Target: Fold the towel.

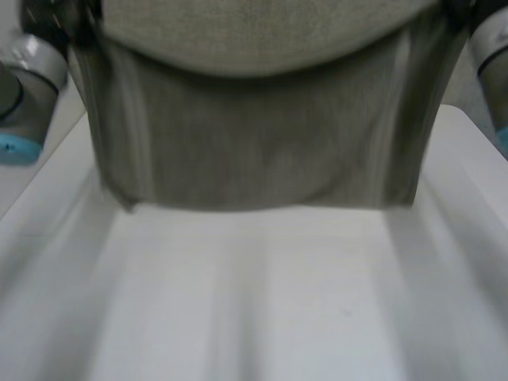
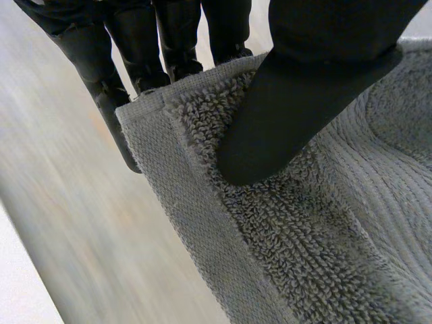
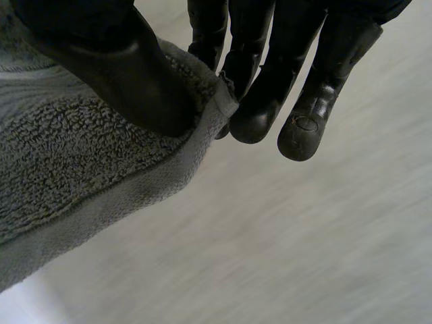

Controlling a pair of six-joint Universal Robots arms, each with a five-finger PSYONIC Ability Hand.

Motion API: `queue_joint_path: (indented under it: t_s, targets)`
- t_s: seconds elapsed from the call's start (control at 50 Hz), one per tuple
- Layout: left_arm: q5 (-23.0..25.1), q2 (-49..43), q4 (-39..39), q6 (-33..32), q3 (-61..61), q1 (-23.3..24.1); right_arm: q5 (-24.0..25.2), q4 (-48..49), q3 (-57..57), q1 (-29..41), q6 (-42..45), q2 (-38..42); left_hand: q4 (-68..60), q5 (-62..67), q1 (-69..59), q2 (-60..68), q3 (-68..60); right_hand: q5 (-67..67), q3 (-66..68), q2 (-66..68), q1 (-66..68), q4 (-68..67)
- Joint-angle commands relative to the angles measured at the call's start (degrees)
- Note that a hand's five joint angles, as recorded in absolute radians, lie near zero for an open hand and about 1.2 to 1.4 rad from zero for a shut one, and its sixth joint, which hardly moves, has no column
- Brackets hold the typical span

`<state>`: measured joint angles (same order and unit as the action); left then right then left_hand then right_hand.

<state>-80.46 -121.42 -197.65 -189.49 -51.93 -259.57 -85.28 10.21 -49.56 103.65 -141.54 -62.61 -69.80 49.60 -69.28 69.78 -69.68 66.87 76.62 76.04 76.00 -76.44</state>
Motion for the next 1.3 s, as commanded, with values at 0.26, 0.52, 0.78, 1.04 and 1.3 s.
queue_joint_path:
  t_s: [0.26, 0.52, 0.78, 1.04, 1.3]
  targets:
    - [1.4, 3.5, -7.1, 9.7, -22.6, -2.3, 5.9, -17.7, -12.7, -0.5, -1.5, -1.0, -10.2, 20.4, -10.7, 10.2, -10.3, 3.1, 3.4, 4.0, 4.0, -3.6]
    - [6.7, 3.8, -7.5, -2.4, -40.6, -4.7, 7.5, -16.3, -29.1, -0.5, -0.7, -2.7, -10.2, 20.4, -10.7, 10.2, -10.3, 3.1, 3.4, 4.0, 4.0, -3.6]
    - [11.1, 30.9, -6.3, -2.7, -55.8, -11.2, 12.9, -18.6, -39.9, -10.6, -1.7, -33.3, -10.2, 20.4, -10.7, 10.2, -10.3, 3.1, 3.4, 4.0, 4.0, -3.6]
    - [13.8, 34.9, -4.8, 3.1, -60.0, -13.1, 23.0, -26.6, -39.5, -18.7, -1.4, -30.6, -10.2, 20.4, -10.7, 10.2, -10.3, 3.1, 3.4, 4.0, 4.0, -3.6]
    - [9.4, 2.7, -4.9, 2.7, -35.7, -6.5, 14.5, -24.2, -25.1, -12.5, -0.5, -0.1, -10.2, 20.4, -10.7, 10.2, -10.3, 3.1, 3.4, 4.0, 4.0, -3.6]
